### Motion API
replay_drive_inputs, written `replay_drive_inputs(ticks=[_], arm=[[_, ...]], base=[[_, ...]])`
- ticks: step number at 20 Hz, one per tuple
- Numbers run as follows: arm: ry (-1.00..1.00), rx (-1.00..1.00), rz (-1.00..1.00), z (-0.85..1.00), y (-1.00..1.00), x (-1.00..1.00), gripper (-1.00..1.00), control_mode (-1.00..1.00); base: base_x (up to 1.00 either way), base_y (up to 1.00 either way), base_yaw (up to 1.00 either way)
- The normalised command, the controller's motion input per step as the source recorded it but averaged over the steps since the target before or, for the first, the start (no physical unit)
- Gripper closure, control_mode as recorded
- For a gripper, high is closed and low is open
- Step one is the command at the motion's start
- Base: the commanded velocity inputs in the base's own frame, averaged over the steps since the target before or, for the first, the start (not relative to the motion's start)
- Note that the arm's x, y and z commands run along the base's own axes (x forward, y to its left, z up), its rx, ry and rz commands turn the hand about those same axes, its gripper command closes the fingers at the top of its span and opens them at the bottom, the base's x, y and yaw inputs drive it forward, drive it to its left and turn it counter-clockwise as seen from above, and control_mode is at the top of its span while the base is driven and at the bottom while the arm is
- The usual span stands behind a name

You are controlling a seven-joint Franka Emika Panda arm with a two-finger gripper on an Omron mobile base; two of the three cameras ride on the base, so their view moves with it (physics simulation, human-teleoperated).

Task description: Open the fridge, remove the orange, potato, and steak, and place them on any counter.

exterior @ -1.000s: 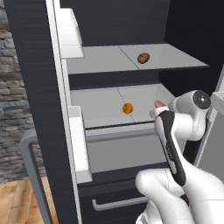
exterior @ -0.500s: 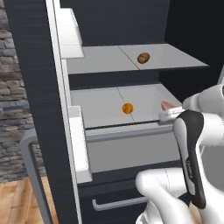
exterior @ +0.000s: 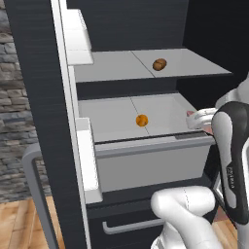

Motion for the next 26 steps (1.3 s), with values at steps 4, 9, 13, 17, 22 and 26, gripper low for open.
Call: replay_drive_inputs(ticks=[4,9,13,17,22,26], arm=[[0.03,0.00,0.00,0.00,0.07,0.00,1.00,-1.00],[0.03,0.00,0.00,0.00,0.02,0.00,1.00,-1.00],[0.04,0.00,0.00,0.00,0.08,-0.03,1.00,1.00],[0.00,0.00,0.00,0.00,0.00,0.00,1.00,1.00],[0.00,0.00,0.00,0.00,0.00,0.00,1.00,1.00],[0.00,0.00,0.00,0.00,0.00,0.00,1.00,1.00]], base=[[0.00,0.00,0.00],[0.00,0.00,0.00],[-0.34,0.15,0.01],[-1.00,0.46,0.37],[-0.99,0.37,0.68],[-0.71,0.16,0.87]])
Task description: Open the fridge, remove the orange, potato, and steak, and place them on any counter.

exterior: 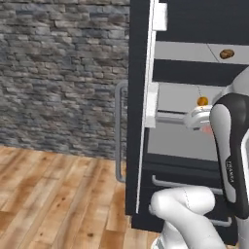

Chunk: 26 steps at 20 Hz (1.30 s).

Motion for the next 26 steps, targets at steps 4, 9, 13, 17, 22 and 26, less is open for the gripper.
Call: replay_drive_inputs(ticks=[4,9,13,17,22,26], arm=[[0.00,0.00,0.00,0.00,0.00,0.00,1.00,1.00],[0.00,0.00,0.00,0.00,0.00,0.00,1.00,1.00],[0.00,0.00,0.00,0.00,0.00,0.00,1.00,1.00],[0.00,0.00,0.00,0.00,0.00,0.00,1.00,1.00],[0.00,0.00,0.00,0.00,0.00,0.00,1.00,1.00],[0.00,0.00,0.00,0.00,0.00,0.00,1.00,1.00]], base=[[-0.74,0.01,0.95],[-0.93,0.00,0.90],[-1.00,0.02,0.79],[-1.00,0.11,0.74],[-1.00,0.14,0.69],[-1.00,0.16,0.71]])
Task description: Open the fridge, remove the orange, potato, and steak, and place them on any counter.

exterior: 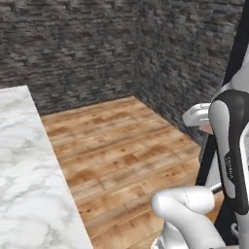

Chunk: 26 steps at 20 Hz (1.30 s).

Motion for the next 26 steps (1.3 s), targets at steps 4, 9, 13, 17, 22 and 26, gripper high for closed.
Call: replay_drive_inputs(ticks=[4,9,13,17,22,26], arm=[[0.00,0.00,0.00,0.00,0.00,0.00,1.00,1.00],[0.00,0.00,0.00,0.00,0.00,0.00,1.00,1.00],[0.00,0.00,0.00,0.00,0.00,0.00,1.00,1.00],[0.00,0.00,0.00,0.00,0.00,0.00,1.00,1.00],[0.00,0.00,0.00,0.00,0.00,0.00,1.00,1.00],[0.00,0.00,0.00,0.00,0.00,0.00,1.00,1.00]], base=[[-1.00,0.34,0.72],[-0.84,0.43,0.66],[-0.36,0.33,0.58],[0.03,0.24,0.40],[0.00,0.43,0.24],[0.00,0.31,0.07]])
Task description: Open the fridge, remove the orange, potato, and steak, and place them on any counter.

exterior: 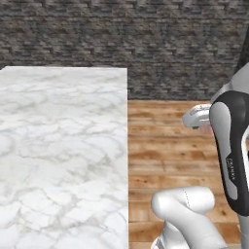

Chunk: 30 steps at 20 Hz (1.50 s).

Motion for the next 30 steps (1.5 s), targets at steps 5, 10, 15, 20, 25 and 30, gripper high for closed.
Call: replay_drive_inputs(ticks=[5,10,15,20,25,30], arm=[[0.01,-0.03,0.12,-0.10,0.36,0.01,1.00,-1.00],[0.17,-0.07,0.47,-0.47,1.00,0.23,1.00,-1.00],[0.26,-0.08,0.45,-0.56,1.00,0.33,1.00,-1.00],[0.13,-0.12,0.35,-0.60,0.97,0.54,1.00,-1.00],[0.01,-0.16,0.17,-0.72,0.78,0.44,1.00,-1.00],[0.05,-0.06,0.13,-0.80,0.44,0.58,1.00,-1.00]], base=[[0.00,0.30,0.07],[0.00,0.00,0.00],[0.00,0.00,0.00],[0.00,0.00,0.00],[0.00,0.00,0.00],[0.00,0.00,0.00]])
